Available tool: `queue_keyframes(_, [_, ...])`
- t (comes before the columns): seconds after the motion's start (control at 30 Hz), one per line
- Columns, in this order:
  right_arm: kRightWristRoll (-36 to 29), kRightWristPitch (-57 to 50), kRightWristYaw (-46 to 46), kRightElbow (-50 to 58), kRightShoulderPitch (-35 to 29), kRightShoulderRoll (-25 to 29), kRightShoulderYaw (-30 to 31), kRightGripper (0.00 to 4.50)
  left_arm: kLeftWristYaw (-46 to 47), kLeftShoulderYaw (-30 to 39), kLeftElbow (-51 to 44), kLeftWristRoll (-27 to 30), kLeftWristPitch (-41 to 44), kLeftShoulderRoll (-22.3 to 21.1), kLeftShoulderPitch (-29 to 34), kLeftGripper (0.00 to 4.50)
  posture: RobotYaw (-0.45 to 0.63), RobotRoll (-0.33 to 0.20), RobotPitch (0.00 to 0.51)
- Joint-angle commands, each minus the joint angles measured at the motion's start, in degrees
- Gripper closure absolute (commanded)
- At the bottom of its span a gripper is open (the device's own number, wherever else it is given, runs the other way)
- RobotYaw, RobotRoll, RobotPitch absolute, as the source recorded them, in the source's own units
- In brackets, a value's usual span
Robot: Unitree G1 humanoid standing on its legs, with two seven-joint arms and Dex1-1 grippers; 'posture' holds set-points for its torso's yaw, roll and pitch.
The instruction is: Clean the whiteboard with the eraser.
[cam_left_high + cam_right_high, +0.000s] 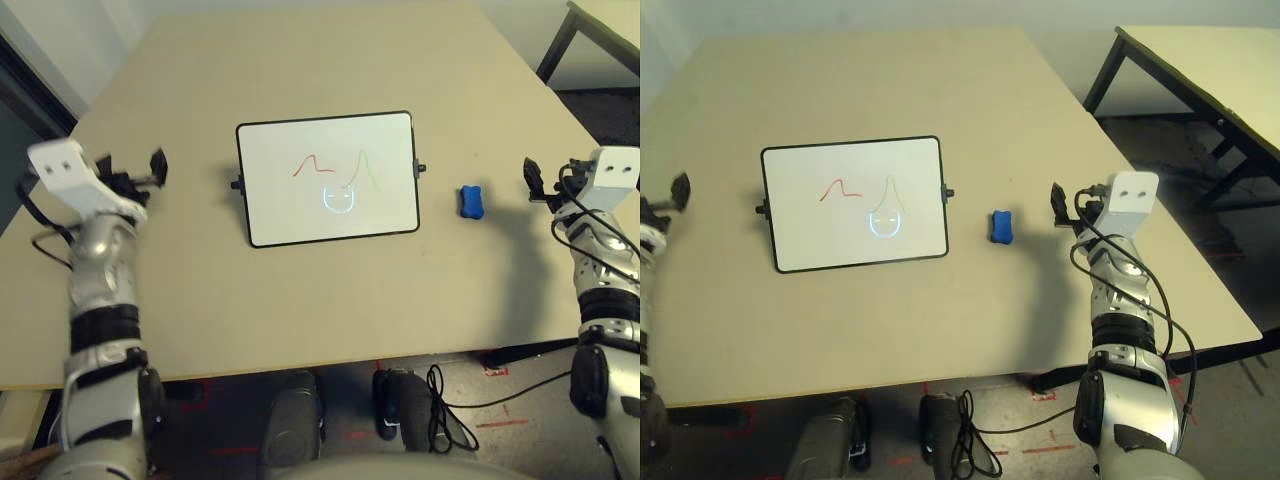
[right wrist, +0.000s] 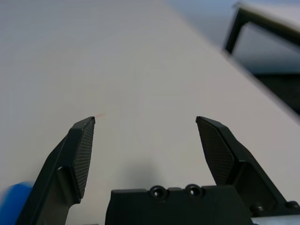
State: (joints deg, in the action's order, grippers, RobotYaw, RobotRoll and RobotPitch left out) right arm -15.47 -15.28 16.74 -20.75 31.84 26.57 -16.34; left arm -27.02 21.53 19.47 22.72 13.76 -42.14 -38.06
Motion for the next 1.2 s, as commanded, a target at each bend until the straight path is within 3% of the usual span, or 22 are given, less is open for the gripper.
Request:
queue_keyframes(0.03, [-1.5,-17.9,-4.7,10.2,-0.9,-1.3,1.9,0.04,-8.1,-4.4,-2.5,1.9,8.4,-2.8,-2.0,0.00,0.02,0.000,0.173])
queue_keyframes(0.17, [-1.8,-32.7,-8.8,18.0,0.2,-3.6,3.2,0.04,-14.2,-8.7,-4.0,1.7,11.9,-3.8,-4.7,0.00,0.02,0.000,0.156])
queue_keyframes(0.37, [-0.7,-42.3,-13.2,21.3,3.6,-6.2,3.5,0.04,-16.8,-12.4,-8.5,3.3,17.0,0.9,-5.0,0.00,0.01,0.000,0.144])
queue_keyframes(0.7, [0.8,-50.1,-12.7,24.1,4.7,-5.3,6.6,0.04,-20.0,-19.7,-14.8,2.4,21.3,6.2,-2.1,0.00,-0.01,0.000,0.159])
queue_keyframes(1.2, [3.7,-48.0,-11.7,18.3,4.4,-5.9,7.6,0.04,-19.8,-20.9,-14.9,2.0,21.9,10.5,-3.8,0.00,0.01,0.000,0.167])
